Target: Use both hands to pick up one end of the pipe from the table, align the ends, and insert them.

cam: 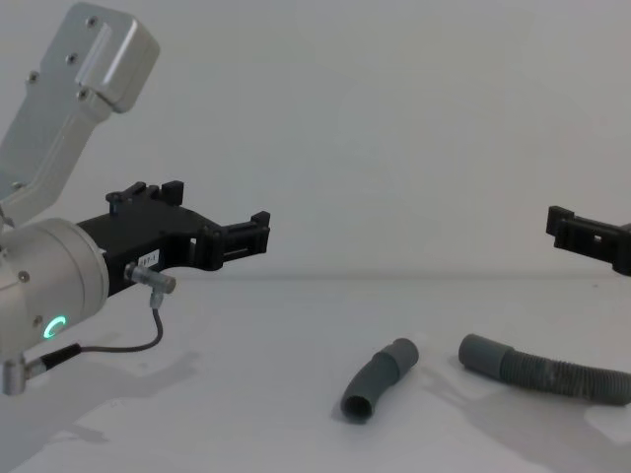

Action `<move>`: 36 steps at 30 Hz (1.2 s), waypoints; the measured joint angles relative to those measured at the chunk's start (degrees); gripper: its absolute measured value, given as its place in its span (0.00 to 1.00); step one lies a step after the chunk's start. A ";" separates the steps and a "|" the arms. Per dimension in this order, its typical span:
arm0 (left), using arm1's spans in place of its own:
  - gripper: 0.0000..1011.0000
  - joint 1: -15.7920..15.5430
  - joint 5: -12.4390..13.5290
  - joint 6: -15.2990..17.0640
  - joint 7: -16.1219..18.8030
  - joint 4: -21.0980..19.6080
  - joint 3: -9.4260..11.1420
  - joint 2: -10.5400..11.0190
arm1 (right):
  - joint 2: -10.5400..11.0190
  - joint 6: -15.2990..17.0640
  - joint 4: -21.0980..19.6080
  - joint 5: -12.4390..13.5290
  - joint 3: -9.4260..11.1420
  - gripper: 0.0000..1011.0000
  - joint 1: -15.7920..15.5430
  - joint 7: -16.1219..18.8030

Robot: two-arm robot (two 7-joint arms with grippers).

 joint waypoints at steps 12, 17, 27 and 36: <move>0.99 0.00 0.00 0.00 0.00 0.00 0.00 0.00 | 0.00 0.01 0.00 -0.02 0.00 0.99 0.00 0.00; 0.99 0.00 0.00 0.00 0.00 0.00 0.00 0.00 | 0.00 0.01 0.00 -0.03 0.00 0.99 0.00 0.00; 0.99 0.00 0.00 0.00 0.00 0.00 0.00 0.00 | 0.00 0.01 0.00 -0.03 0.00 0.99 0.00 0.00; 0.99 0.00 0.00 0.00 0.00 0.00 0.00 0.00 | 0.00 0.01 0.01 -0.03 0.00 0.99 0.00 0.00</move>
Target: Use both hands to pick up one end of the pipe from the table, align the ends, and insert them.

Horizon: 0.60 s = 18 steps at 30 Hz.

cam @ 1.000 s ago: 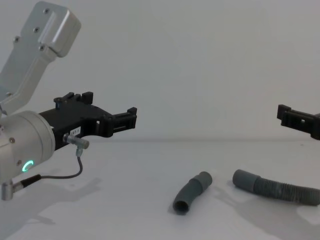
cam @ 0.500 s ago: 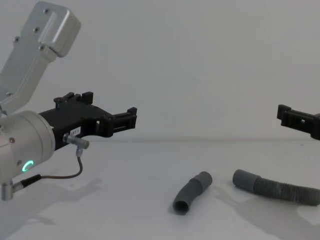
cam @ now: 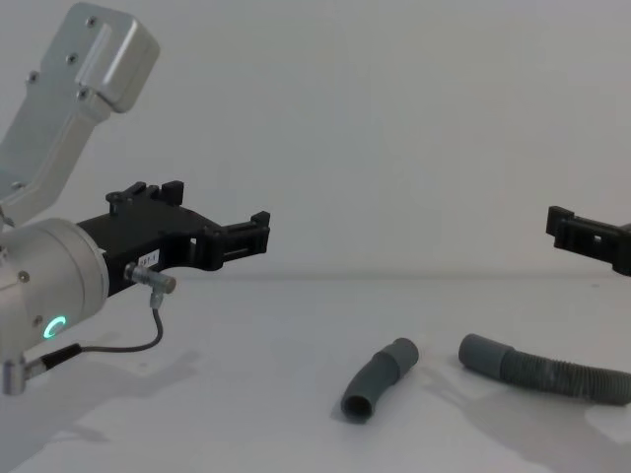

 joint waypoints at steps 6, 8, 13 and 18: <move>0.99 -0.11 0.00 0.05 -0.06 0.06 0.00 -0.11 | 0.00 0.01 0.01 0.00 0.00 0.99 0.01 0.01; 0.99 -0.42 -0.03 0.40 -0.30 0.31 0.09 -0.33 | 0.00 0.04 0.06 0.00 0.00 0.99 0.09 0.04; 0.99 -1.44 -0.59 1.99 -1.21 1.03 0.48 -1.20 | 0.27 0.67 0.86 0.12 0.00 0.99 1.23 1.11; 0.99 -2.50 -1.81 4.86 -2.47 1.75 0.91 -2.40 | 1.10 2.46 2.50 0.83 -0.18 0.99 3.51 3.73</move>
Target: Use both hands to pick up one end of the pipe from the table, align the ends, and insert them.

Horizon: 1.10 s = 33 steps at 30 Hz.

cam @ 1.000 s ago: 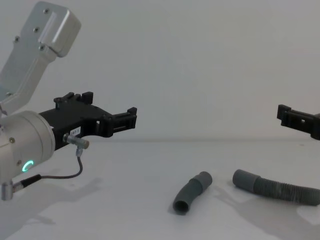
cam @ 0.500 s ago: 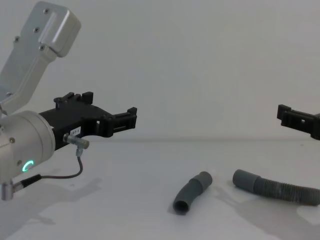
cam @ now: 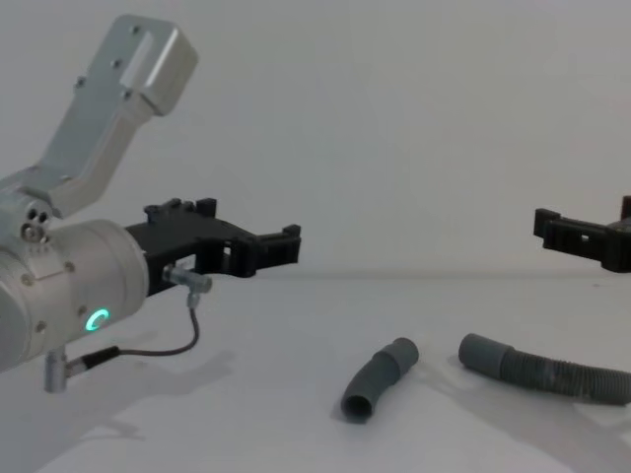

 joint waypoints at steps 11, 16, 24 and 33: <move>0.99 -1.32 -3.20 8.10 -1.45 0.68 0.84 -3.70 | 2.59 4.39 4.36 1.67 -1.14 0.99 6.02 7.14; 0.99 -1.17 -4.39 11.93 -1.44 0.04 1.42 -5.54 | 3.59 5.58 5.86 2.39 -1.78 0.99 7.97 10.01; 0.99 -0.08 -4.97 16.30 -0.99 -2.67 3.04 -7.54 | 5.46 7.18 8.45 3.60 -2.97 0.99 11.12 14.90; 0.99 0.45 -3.48 18.23 -0.31 -4.36 4.92 -8.19 | 7.57 9.30 11.05 5.05 -4.57 0.99 14.10 20.20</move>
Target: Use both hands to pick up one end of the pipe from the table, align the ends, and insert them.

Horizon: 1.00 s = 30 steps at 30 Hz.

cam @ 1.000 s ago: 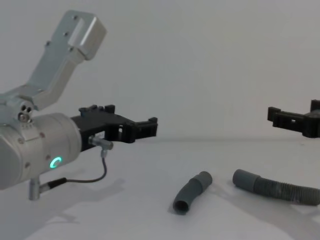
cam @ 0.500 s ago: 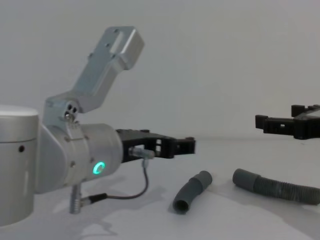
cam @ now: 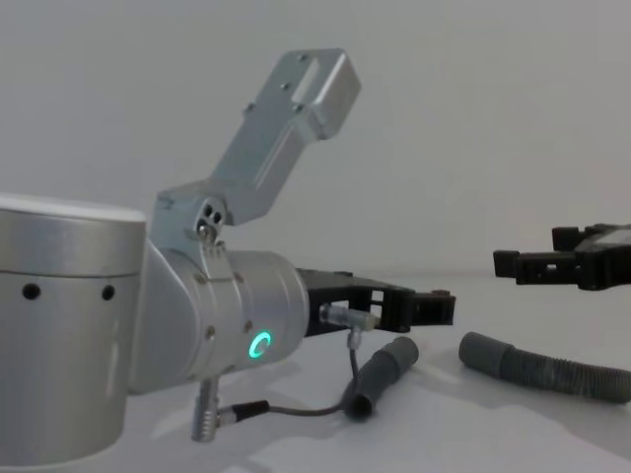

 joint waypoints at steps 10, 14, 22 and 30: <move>0.99 -0.40 2.54 0.60 0.68 1.65 1.58 -0.56 | 2.08 2.63 3.16 1.64 -1.94 0.99 2.49 5.53; 0.99 -0.97 3.01 0.53 0.25 3.12 2.08 -0.95 | 2.76 3.23 4.36 2.02 -2.49 0.99 3.18 6.97; 0.99 -2.21 3.70 -0.25 -0.65 6.01 2.81 -1.97 | 3.69 3.66 6.52 3.00 -3.12 0.99 4.26 9.41; 0.99 -3.15 4.18 -1.02 -1.63 8.40 3.21 -2.90 | 4.18 3.56 8.86 3.73 -3.95 0.99 5.35 11.67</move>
